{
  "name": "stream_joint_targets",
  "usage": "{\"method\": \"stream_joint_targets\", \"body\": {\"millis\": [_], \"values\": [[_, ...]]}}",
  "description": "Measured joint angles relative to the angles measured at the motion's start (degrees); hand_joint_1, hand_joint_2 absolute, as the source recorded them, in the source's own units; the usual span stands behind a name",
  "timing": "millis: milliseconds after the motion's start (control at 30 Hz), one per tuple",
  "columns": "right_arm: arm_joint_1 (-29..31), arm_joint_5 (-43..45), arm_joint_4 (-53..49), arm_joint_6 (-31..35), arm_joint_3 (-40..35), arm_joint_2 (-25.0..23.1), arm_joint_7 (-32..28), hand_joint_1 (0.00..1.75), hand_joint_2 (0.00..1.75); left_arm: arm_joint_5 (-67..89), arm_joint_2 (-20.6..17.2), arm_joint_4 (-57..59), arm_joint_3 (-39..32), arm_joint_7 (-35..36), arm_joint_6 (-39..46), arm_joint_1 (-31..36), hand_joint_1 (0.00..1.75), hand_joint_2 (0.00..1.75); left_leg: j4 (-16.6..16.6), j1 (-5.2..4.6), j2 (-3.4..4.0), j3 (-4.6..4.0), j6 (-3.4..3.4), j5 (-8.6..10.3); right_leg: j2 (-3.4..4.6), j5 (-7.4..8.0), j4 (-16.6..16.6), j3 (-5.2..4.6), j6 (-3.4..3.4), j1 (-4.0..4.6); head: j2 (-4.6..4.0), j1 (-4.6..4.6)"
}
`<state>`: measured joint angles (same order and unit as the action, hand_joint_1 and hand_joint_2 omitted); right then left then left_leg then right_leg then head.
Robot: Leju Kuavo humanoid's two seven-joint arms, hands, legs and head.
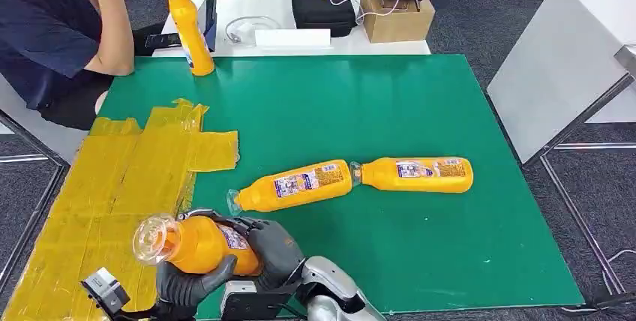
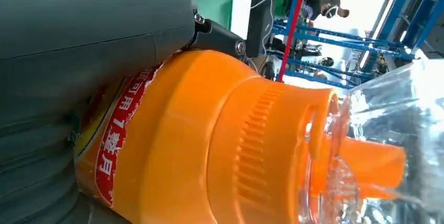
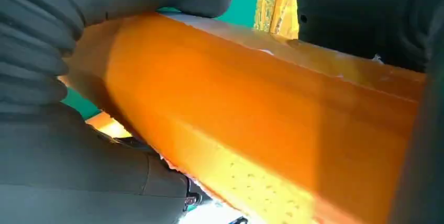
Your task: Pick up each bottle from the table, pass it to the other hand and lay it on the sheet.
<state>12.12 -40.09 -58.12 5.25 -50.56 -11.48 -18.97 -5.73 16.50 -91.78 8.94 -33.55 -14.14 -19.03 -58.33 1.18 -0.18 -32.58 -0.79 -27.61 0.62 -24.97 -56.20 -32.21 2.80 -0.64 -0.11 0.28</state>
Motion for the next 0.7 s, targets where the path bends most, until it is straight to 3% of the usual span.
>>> {"method": "stream_joint_targets", "body": {"millis": [33,67,100,333,600,700], "values": [[-0.30,-0.02,-0.42,0.50,0.00,0.15,0.33,0.00,1.75,0.88,0.20,-0.04,-0.09,-0.27,0.31,-0.01,1.75,1.75,0.00,0.00,0.00,0.00,0.00,0.00,0.00,0.00,0.00,0.00,0.00,0.00,0.00,0.00],[-0.75,-0.20,-1.01,1.31,0.07,0.35,0.74,0.00,1.75,2.00,0.44,-0.22,-0.24,-0.51,0.64,-0.03,1.75,1.75,0.00,0.00,-0.01,-0.01,0.00,0.00,0.00,0.00,0.00,0.00,0.00,0.00,0.00,0.00],[-1.17,-0.44,-1.58,1.97,0.22,0.46,1.09,0.00,0.00,2.83,0.64,-0.42,-0.37,-0.66,1.10,-0.06,1.75,1.75,0.00,0.00,-0.01,-0.02,0.00,0.00,0.00,0.00,0.00,-0.01,0.00,0.00,0.00,0.00],[-3.41,-3.11,-9.25,6.55,4.57,3.70,5.66,0.00,0.00,14.48,1.84,-4.59,-2.67,-4.57,11.11,0.22,1.75,1.75,0.00,-0.01,-0.02,-0.04,0.00,0.00,-0.01,0.00,0.01,0.01,0.00,-0.01,0.00,0.00],[-3.76,-4.18,-13.64,6.20,9.13,5.81,5.77,0.00,0.00,16.41,2.38,-7.15,-4.46,-4.87,12.63,0.41,1.75,1.75,0.00,-0.01,-0.02,-0.03,0.00,0.00,-0.02,0.01,-0.01,0.03,0.00,0.01,0.00,0.02],[-3.16,-4.16,-14.69,6.99,10.83,6.56,7.01,0.00,0.00,25.88,2.36,-7.63,-5.55,-5.31,21.15,0.84,1.75,1.75,0.00,-0.01,-0.02,-0.05,0.00,0.00,-0.01,0.01,-0.01,0.02,0.00,0.01,0.00,0.00]]}}
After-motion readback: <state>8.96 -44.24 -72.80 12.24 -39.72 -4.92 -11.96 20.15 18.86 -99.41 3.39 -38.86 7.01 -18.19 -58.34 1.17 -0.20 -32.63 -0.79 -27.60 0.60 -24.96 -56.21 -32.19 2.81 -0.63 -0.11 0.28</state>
